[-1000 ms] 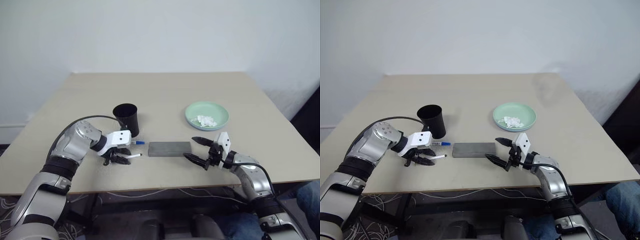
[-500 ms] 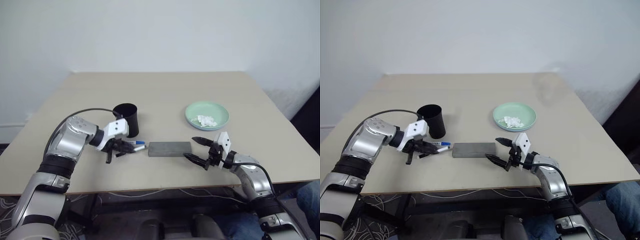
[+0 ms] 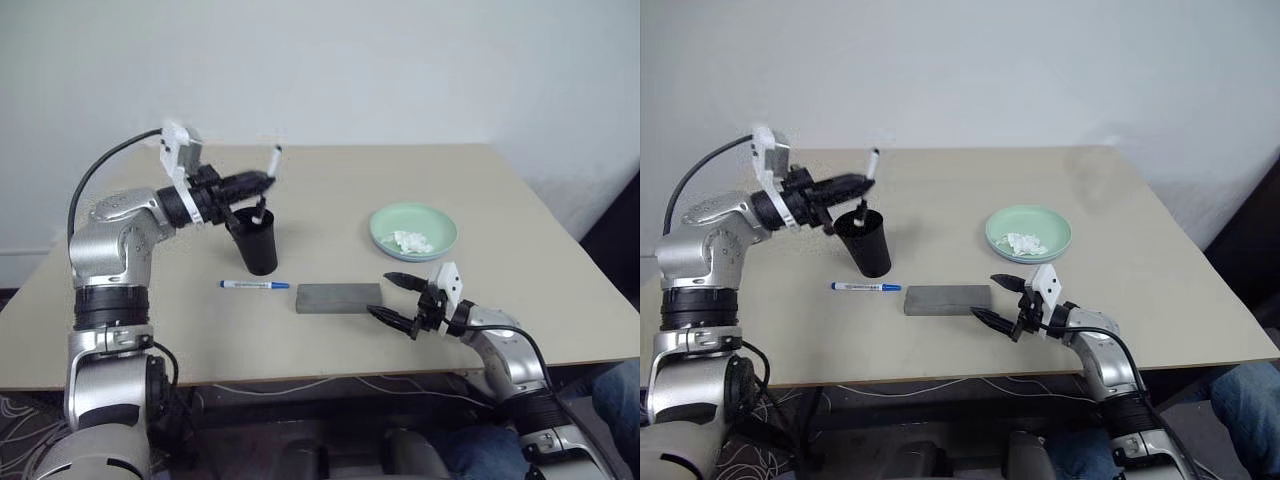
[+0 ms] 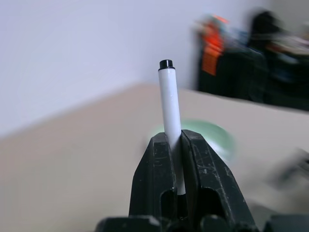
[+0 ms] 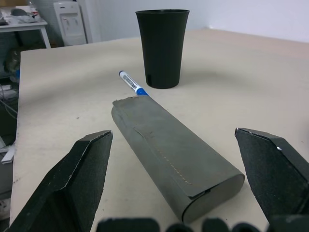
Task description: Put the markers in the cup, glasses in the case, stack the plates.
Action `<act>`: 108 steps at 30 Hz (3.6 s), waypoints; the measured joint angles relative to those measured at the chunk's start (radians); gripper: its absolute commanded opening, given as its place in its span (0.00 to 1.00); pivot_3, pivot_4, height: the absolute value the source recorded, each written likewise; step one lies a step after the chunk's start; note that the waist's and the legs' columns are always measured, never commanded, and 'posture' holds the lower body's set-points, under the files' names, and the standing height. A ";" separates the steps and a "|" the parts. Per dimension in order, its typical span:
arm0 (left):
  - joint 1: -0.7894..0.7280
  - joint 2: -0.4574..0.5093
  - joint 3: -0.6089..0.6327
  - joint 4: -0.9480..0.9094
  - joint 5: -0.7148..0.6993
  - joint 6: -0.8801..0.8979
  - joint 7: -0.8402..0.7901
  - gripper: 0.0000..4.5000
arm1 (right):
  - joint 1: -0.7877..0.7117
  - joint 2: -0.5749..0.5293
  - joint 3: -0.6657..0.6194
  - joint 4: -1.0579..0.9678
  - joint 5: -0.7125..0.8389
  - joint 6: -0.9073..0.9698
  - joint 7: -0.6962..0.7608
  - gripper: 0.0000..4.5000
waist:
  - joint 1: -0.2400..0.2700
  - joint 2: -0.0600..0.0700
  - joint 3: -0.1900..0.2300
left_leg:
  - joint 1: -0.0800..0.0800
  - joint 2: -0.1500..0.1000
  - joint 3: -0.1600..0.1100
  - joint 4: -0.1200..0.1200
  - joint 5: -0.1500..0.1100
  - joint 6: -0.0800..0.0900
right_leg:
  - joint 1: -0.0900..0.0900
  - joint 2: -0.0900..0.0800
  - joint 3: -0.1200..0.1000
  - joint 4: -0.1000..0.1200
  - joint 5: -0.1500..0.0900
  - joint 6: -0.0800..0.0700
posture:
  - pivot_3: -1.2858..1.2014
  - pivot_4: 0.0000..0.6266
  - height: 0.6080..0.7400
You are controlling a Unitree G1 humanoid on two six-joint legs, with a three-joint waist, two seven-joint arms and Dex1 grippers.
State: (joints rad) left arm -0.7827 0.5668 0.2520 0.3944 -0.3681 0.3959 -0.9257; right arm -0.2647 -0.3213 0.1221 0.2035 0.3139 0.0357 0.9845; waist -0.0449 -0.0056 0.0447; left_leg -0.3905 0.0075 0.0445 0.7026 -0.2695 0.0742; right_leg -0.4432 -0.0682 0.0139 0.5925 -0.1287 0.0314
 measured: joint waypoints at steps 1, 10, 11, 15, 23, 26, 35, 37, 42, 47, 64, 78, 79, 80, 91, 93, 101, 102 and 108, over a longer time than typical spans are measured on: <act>0.000 -0.009 0.005 0.015 0.010 -0.038 0.034 0.00 | 0.000 -0.002 0.000 0.000 0.000 0.000 0.000 0.98 | 0.000 0.000 0.000 | 0.000 0.000 0.000 0.000 0.000 0.000 | 0.000 0.000 0.000 0.000 0.000 0.000 | 0.52 0.00 0.86; -0.057 -0.112 0.004 0.318 0.080 -0.365 0.192 0.00 | -0.022 -0.002 0.006 0.001 0.000 0.005 0.007 0.98 | 0.001 -0.001 0.000 | -0.001 -0.001 0.001 0.000 0.000 -0.001 | 0.000 0.000 0.000 -0.001 0.000 0.000 | 0.52 0.00 0.86; -0.069 -0.117 0.004 0.351 0.085 -0.394 0.199 0.00 | -0.024 -0.002 0.006 0.001 0.000 0.005 0.007 0.98 | 0.000 -0.001 0.000 | -0.001 -0.001 0.001 0.000 0.000 -0.001 | 0.000 0.000 -0.001 -0.001 0.000 0.000 | 0.52 0.00 0.86; -0.097 -0.133 -0.004 0.456 0.103 -0.472 0.206 0.00 | -0.025 -0.003 0.005 0.001 0.000 0.005 0.005 0.98 | 0.000 -0.001 0.000 | -0.002 -0.002 0.001 0.000 0.000 -0.001 | -0.001 0.000 -0.001 -0.001 0.000 0.000 | 0.52 0.00 0.86; -0.103 -0.150 -0.014 0.585 0.126 -0.529 0.190 0.00 | -0.025 -0.002 0.003 -0.012 0.006 0.015 -0.005 0.98 | 0.000 -0.001 0.000 | -0.002 -0.001 0.001 0.000 0.000 -0.001 | -0.001 0.000 -0.001 -0.001 0.000 0.000 | 0.52 0.00 0.86; -0.105 -0.149 -0.016 0.588 0.129 -0.539 0.183 0.00 | -0.025 -0.001 -0.001 -0.022 0.019 0.027 -0.008 0.98 | 0.000 -0.001 0.000 | -0.002 -0.001 0.000 0.000 0.000 -0.001 | -0.001 0.000 -0.002 -0.001 0.000 0.000 | 0.52 0.00 0.86; -0.105 -0.153 -0.018 0.590 0.130 -0.543 0.177 0.34 | -0.025 0.001 -0.006 -0.022 0.023 0.029 -0.009 0.98 | 0.000 -0.001 0.000 | -0.002 -0.001 0.000 0.000 0.000 -0.001 | -0.001 0.000 -0.002 -0.001 0.000 0.000 | 0.52 0.00 0.86; -0.105 -0.154 -0.018 0.590 0.130 -0.543 0.177 0.49 | -0.025 0.002 -0.006 -0.021 0.023 0.029 -0.008 0.98 | 0.000 -0.001 0.000 | -0.002 -0.001 0.000 0.000 0.000 -0.001 | -0.001 0.000 -0.002 -0.001 0.000 0.000 | 0.52 0.00 0.86; -0.105 -0.157 -0.018 0.590 0.130 -0.542 0.184 0.79 | -0.034 0.003 -0.006 -0.018 0.023 0.028 -0.001 0.98 | 0.000 -0.001 0.000 | -0.002 -0.001 0.000 0.000 0.000 -0.001 | -0.001 0.000 -0.002 -0.001 0.000 0.000 | 0.52 0.00 0.86; -0.105 -0.157 -0.018 0.582 0.128 -0.534 0.182 0.79 | -0.043 0.014 -0.005 -0.004 0.022 0.027 0.003 0.98 | 0.000 -0.001 0.000 | -0.002 0.000 0.000 0.000 0.000 -0.001 | -0.001 0.000 -0.002 -0.001 0.000 0.000 | 0.52 0.00 0.86; -0.214 0.153 -0.165 0.344 0.086 -0.201 -0.393 0.79 | -0.052 0.016 -0.005 0.014 0.019 0.025 0.013 0.98 | -0.002 -0.001 0.000 | -0.002 0.000 0.000 -0.001 0.000 -0.001 | -0.001 0.000 -0.002 -0.002 0.000 0.000 | 0.52 0.00 0.86; -0.218 0.386 -0.721 0.271 0.225 -0.307 -0.686 0.79 | -0.083 0.030 -0.003 0.061 0.017 0.003 0.014 0.98 | 0.001 -0.001 0.000 | -0.003 0.001 0.000 -0.002 0.000 0.000 | -0.003 0.000 -0.001 -0.001 -0.002 -0.002 | 0.52 0.00 0.86; -0.233 0.378 -0.756 0.311 0.256 -0.334 -0.686 0.79 | -0.085 0.031 -0.003 0.067 0.016 0.002 0.014 0.98 | 0.001 -0.002 0.001 | -0.004 0.001 0.000 -0.002 0.000 0.000 | -0.003 0.000 -0.001 -0.002 -0.002 -0.002 | 0.52 0.00 0.86; -0.248 0.366 -0.778 0.347 0.282 -0.352 -0.686 0.79 | -0.087 0.031 -0.003 0.069 0.013 0.001 0.014 0.98 | 0.001 -0.002 0.001 | -0.004 0.001 0.000 -0.001 0.000 0.000 | -0.003 0.000 -0.001 -0.002 -0.002 -0.002 | 0.52 0.00 0.86; -0.348 0.167 -0.821 0.722 0.603 -0.557 -0.585 0.79 | -0.101 0.039 0.000 0.079 0.001 0.009 0.013 0.98 | 0.000 -0.003 0.001 | -0.004 0.001 0.001 -0.001 0.000 0.001 | -0.004 0.001 -0.001 -0.001 -0.002 -0.002 | 0.52 0.00 0.86; -0.348 0.152 -0.822 0.756 0.635 -0.572 -0.569 0.79 | -0.099 0.039 0.001 0.075 0.001 0.016 0.014 0.98 | 0.000 -0.004 0.001 | -0.004 0.001 0.001 -0.001 0.000 0.001 | -0.004 0.001 -0.001 -0.001 -0.002 -0.002 | 0.52 0.00 0.86; -0.351 0.111 -0.812 0.839 0.715 -0.590 -0.479 0.79 | -0.096 0.039 0.003 0.061 0.001 0.040 0.017 0.98 | 0.001 -0.004 0.001 | -0.005 0.001 0.001 -0.001 0.000 0.001 | -0.004 0.000 -0.001 -0.001 -0.001 -0.001 | 0.52 0.00 0.86; -0.352 0.108 -0.810 0.840 0.718 -0.593 -0.478 0.79 | -0.096 0.039 0.003 0.061 0.001 0.041 0.017 0.98 | 0.001 -0.004 0.001 | -0.005 0.001 0.001 -0.001 0.000 0.001 | -0.004 0.000 -0.001 -0.001 -0.001 -0.001 | 0.52 0.00 0.86; -0.352 0.071 -0.778 0.862 0.739 -0.585 -0.459 0.79 | -0.096 0.043 0.004 0.060 0.001 0.046 0.018 0.98 | 0.001 -0.004 0.001 | -0.005 0.001 0.000 -0.001 0.000 0.001 | -0.004 0.000 -0.001 -0.001 0.000 0.000 | 0.52 0.00 0.86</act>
State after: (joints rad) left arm -1.1352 0.6378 -0.5259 1.2563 0.3712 -0.1895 -1.3850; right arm -0.3604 -0.2788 0.1256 0.2639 0.3148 0.0821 1.0021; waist -0.0442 -0.0100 0.0457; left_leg -0.3950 0.0083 0.0450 0.7017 -0.2694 0.0749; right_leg -0.4468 -0.0681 0.0129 0.5913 -0.1290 0.0314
